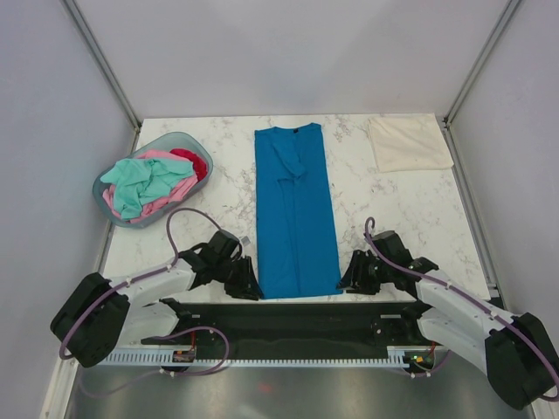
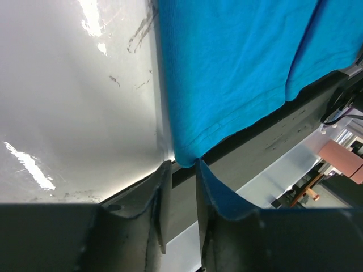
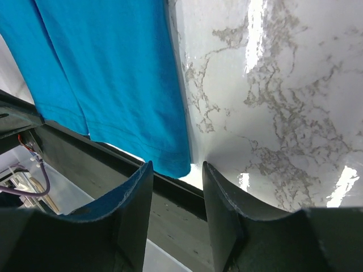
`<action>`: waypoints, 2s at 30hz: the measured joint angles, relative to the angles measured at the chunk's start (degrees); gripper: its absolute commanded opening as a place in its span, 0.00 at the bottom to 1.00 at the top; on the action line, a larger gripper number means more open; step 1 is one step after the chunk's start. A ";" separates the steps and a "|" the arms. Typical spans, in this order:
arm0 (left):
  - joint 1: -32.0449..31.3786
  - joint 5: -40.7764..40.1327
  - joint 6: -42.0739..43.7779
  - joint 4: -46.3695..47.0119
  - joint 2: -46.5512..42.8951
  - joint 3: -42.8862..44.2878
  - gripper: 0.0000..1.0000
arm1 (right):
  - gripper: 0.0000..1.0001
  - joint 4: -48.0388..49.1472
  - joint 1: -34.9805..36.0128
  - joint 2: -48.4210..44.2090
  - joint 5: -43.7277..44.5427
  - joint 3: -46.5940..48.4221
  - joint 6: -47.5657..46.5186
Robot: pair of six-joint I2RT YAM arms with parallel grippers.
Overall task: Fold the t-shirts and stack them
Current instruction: Fold the tshirt
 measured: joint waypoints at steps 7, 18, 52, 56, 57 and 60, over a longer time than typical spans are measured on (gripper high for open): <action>0.00 -0.17 -0.76 0.83 0.96 -0.02 0.20 | 0.43 0.02 0.20 0.11 0.04 0.02 -0.02; 0.00 -0.39 -2.32 1.03 -0.15 -0.02 0.02 | 0.02 0.61 0.46 -0.28 0.57 -0.07 1.09; 13.27 -3.76 3.50 -7.21 24.04 33.64 0.02 | 0.00 2.01 0.09 34.60 9.27 33.77 -12.83; 17.03 -3.93 4.96 -7.65 29.00 39.50 0.02 | 0.00 1.75 -1.44 40.44 9.84 40.15 -15.02; 17.97 -3.91 5.27 -8.26 30.29 41.24 0.02 | 0.00 1.75 -1.90 41.68 9.86 41.86 -15.45; 20.13 -3.67 6.08 -8.81 34.18 46.51 0.02 | 0.00 1.95 -3.48 44.96 9.70 46.45 -16.37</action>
